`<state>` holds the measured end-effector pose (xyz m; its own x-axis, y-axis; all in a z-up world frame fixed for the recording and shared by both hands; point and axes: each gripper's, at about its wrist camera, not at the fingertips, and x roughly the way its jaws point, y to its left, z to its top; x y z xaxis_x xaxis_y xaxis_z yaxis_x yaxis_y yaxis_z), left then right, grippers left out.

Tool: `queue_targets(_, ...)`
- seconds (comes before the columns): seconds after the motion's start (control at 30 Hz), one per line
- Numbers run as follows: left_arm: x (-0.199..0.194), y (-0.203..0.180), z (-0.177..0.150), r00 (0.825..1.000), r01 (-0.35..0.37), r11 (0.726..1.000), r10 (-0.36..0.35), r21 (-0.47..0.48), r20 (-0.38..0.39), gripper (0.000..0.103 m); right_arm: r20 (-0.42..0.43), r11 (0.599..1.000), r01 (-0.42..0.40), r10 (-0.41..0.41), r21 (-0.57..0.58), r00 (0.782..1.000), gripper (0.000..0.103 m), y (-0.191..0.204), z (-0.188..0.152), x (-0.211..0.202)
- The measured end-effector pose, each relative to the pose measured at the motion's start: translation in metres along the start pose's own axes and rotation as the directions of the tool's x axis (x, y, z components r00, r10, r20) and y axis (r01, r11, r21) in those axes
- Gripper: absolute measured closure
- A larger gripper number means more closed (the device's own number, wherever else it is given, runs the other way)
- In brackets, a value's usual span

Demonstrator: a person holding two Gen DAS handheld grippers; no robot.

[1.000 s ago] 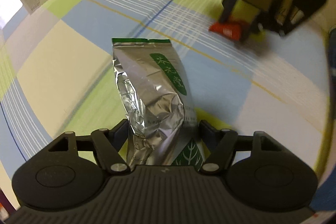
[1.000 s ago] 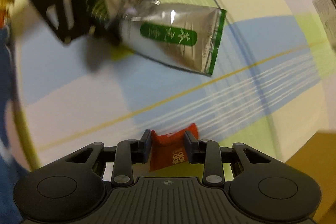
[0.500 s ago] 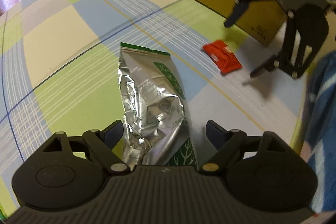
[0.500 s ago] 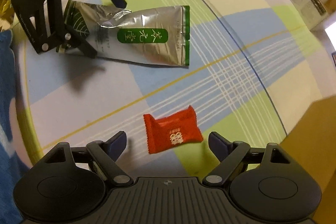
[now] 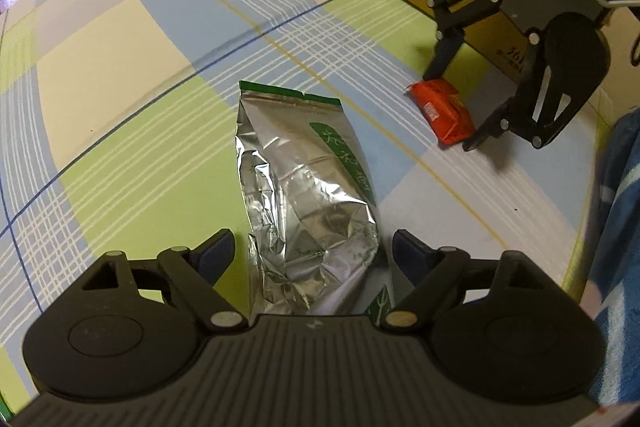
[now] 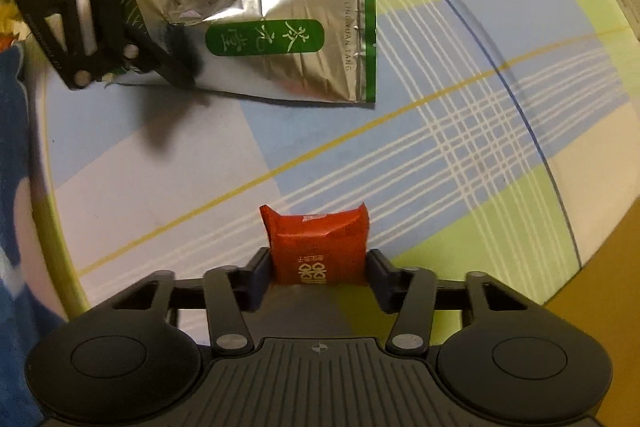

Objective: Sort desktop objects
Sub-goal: 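Grasp the red candy packet with the right tool while the left tool lifts the tea bag, then carry the tea bag and red candy over the cardboard box with both tools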

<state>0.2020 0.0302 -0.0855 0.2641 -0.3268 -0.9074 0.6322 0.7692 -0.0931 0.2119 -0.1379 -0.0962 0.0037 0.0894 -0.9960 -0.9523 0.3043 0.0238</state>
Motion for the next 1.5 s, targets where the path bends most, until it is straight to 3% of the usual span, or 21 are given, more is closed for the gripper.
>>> queue_targets(0.23,0.014,0.000,0.010,0.998,0.015,0.999,-0.018,-0.050,-0.054,0.022,0.072,0.985,0.012,-0.025,0.172,0.997,0.066,0.011,-0.021,-0.007)
queue_targets(0.37,0.014,-0.007,0.017,0.995,-0.030,0.998,0.024,-0.059,-0.099,0.039,0.111,0.973,-0.007,-0.020,0.233,0.994,0.067,0.017,-0.035,-0.011)
queue_targets(0.43,0.013,-0.009,0.018,0.992,-0.012,0.998,0.004,-0.068,-0.123,0.050,0.138,0.962,-0.020,-0.018,0.274,0.990,0.068,0.018,-0.044,-0.015)
queue_targets(0.7,-0.001,-0.031,0.009,0.989,-0.032,0.998,0.024,-0.056,-0.144,0.057,0.262,0.915,-0.060,-0.052,0.400,0.964,0.068,0.025,-0.061,-0.042)
queue_targets(1.1,-0.038,-0.053,0.005,0.996,-0.074,0.980,0.064,-0.187,-0.058,0.057,0.407,0.801,-0.111,-0.174,0.588,0.896,0.068,0.049,-0.088,-0.073)
queue_targets(1.5,-0.077,-0.099,0.005,0.990,-0.119,0.962,0.133,-0.248,0.041,0.057,0.477,0.742,-0.095,-0.322,0.664,0.818,0.068,0.074,-0.125,-0.117)
